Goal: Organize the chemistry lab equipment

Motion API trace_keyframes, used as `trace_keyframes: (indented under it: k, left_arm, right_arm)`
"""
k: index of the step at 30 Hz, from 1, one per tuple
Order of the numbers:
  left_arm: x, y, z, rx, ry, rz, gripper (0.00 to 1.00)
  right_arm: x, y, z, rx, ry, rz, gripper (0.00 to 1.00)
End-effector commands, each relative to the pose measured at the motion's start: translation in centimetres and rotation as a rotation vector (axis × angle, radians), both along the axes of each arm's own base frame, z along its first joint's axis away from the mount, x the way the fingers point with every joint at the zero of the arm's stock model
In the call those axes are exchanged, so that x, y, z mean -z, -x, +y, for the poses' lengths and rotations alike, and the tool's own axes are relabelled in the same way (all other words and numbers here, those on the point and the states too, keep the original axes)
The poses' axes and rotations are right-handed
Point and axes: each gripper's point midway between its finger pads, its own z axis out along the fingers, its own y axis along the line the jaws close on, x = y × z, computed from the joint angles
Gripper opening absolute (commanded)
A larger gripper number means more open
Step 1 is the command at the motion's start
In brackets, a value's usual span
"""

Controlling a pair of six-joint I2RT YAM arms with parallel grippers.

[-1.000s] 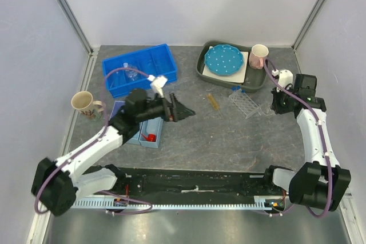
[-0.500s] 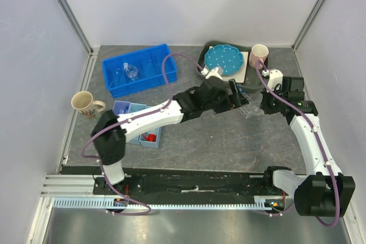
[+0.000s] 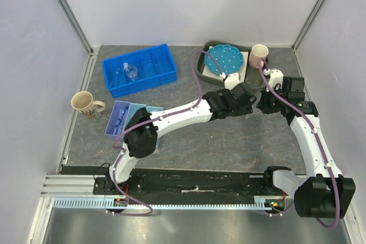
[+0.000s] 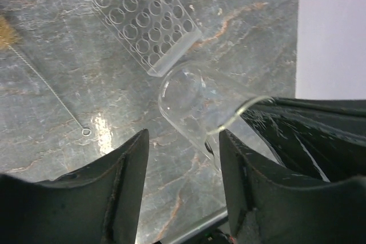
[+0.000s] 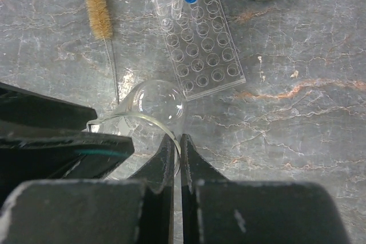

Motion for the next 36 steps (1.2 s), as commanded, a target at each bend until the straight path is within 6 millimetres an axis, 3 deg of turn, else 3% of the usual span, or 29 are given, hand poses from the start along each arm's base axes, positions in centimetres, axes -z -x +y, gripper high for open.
trace_keyframes:
  k: [1, 9, 10, 13, 21, 22, 24, 25, 27, 34, 36]
  left_arm:
    - [-0.6, -1.4, 0.6, -0.046, -0.094, -0.1, 0.54]
    - [-0.2, -1.9, 0.7, -0.03, -0.195, -0.17, 0.28]
    - [-0.1, -1.8, 0.7, -0.021, -0.201, -0.173, 0.2]
    - [0.2, -1.7, 0.7, 0.002, -0.219, -0.179, 0.09]
    - [-1.1, -2.2, 1.5, 0.022, -0.247, -0.243, 0.03]
    - [-0.7, -2.0, 1.8, 0.033, -0.258, -0.246, 0.02]
    - [-2.4, -2.1, 1.6, 0.058, -0.216, -0.295, 0.02]
    - [-1.5, -1.9, 2.2, 0.076, -0.233, -0.294, 0.02]
    - [-2.5, -1.8, 1.6, 0.119, -0.177, -0.336, 0.02]
    - [-3.2, -1.7, 4.1, 0.191, -0.071, -0.341, 0.02]
    - [-2.5, -2.0, 5.1, 0.202, -0.069, -0.316, 0.02]
  right_arm:
    - [-1.3, -0.5, 0.8, -0.007, -0.045, -0.057, 0.0]
    - [-1.5, 0.0, 1.6, -0.036, -0.077, -0.078, 0.01]
    - [-1.7, 0.0, 1.8, -0.047, -0.089, -0.087, 0.01]
    - [-2.1, 0.2, 2.6, -0.079, -0.117, -0.101, 0.03]
    - [-3.0, 2.2, 5.2, -0.234, -0.212, -0.126, 0.15]
    - [-3.0, 2.4, 5.5, -0.253, -0.218, -0.126, 0.18]
    - [-3.1, 3.1, 6.0, -0.296, -0.233, -0.134, 0.23]
    - [-3.2, 3.2, 6.2, -0.306, -0.237, -0.137, 0.28]
    - [-3.4, 3.6, 6.6, -0.336, -0.244, -0.153, 0.33]
    - [-4.6, 4.6, 7.5, -0.413, -0.266, -0.197, 0.5]
    - [-5.0, 4.6, 7.4, -0.424, -0.251, -0.219, 0.55]
